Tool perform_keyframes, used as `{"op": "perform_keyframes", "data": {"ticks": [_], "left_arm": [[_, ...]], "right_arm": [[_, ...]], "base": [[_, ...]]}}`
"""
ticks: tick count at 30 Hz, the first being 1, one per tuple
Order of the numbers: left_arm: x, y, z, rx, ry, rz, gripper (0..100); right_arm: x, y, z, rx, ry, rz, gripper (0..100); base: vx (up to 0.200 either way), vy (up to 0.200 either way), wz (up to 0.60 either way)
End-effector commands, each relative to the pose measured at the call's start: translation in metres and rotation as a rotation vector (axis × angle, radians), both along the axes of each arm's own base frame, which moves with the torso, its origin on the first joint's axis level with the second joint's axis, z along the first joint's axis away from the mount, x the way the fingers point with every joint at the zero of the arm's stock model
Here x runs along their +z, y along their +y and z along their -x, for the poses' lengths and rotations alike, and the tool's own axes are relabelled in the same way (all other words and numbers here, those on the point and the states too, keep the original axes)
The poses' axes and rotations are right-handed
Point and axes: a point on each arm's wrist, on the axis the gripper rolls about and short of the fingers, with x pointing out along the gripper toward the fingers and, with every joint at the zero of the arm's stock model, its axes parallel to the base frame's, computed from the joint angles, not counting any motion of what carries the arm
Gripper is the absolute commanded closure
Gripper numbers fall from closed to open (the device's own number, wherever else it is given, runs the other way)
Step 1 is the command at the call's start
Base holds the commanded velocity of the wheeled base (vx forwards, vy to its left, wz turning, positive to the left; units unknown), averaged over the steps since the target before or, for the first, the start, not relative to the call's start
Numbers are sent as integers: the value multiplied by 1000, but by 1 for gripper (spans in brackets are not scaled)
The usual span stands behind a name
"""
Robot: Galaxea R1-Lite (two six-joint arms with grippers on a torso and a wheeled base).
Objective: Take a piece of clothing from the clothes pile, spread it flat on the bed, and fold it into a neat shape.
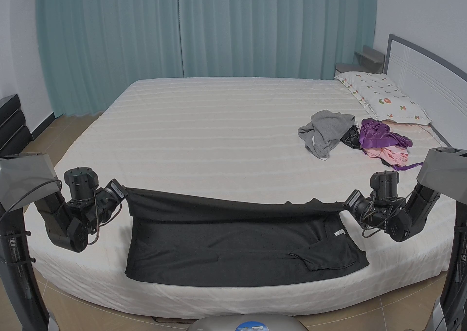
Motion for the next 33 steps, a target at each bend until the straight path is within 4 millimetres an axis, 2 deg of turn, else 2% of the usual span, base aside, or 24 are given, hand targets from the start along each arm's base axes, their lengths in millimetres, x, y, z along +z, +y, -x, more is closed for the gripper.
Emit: {"op": "perform_keyframes", "data": {"ticks": [1, 2, 4, 10, 15, 23, 24, 26, 27, 31, 33], "left_arm": [[-27, 11, 25, -18, 100, -37, 100], [-27, 11, 25, -18, 100, -37, 100], [-32, 13, 37, -40, 122, -40, 100], [-46, 10, 61, -129, 205, -96, 100], [-57, 9, 66, -145, 248, -115, 100], [-72, 9, 65, -154, 291, -122, 100], [-73, 9, 65, -154, 294, -122, 0], [-73, 10, 64, -154, 293, -122, 0], [-73, 9, 65, -154, 294, -122, 0], [-70, 10, 63, -153, 282, -121, 0], [-66, 13, 60, -140, 258, -120, 0]], "right_arm": [[-11, -2, 24, 54, 56, 32, 100], [-11, -2, 24, 54, 56, 32, 100], [-16, -2, 33, 76, 54, 55, 100], [-27, -4, 45, 109, 93, 94, 100], [-34, 2, 54, 145, 131, 107, 100], [-39, 9, 57, 182, 146, 122, 100], [-39, 10, 57, 186, 147, 124, 100], [-40, 10, 57, 191, 149, 131, 100], [-39, 10, 57, 193, 148, 133, 0], [-28, 6, 55, 179, 111, 128, 0], [-17, 1, 53, 160, 74, 120, 0]], "base": [[0, 0, 0], [0, 0, 0], [0, 0, 0], [0, 0, 0], [0, 0, 0], [0, 0, 0], [0, 0, 0], [0, 0, 0], [0, 0, 0], [0, 0, 0], [0, 0, 0]]}}
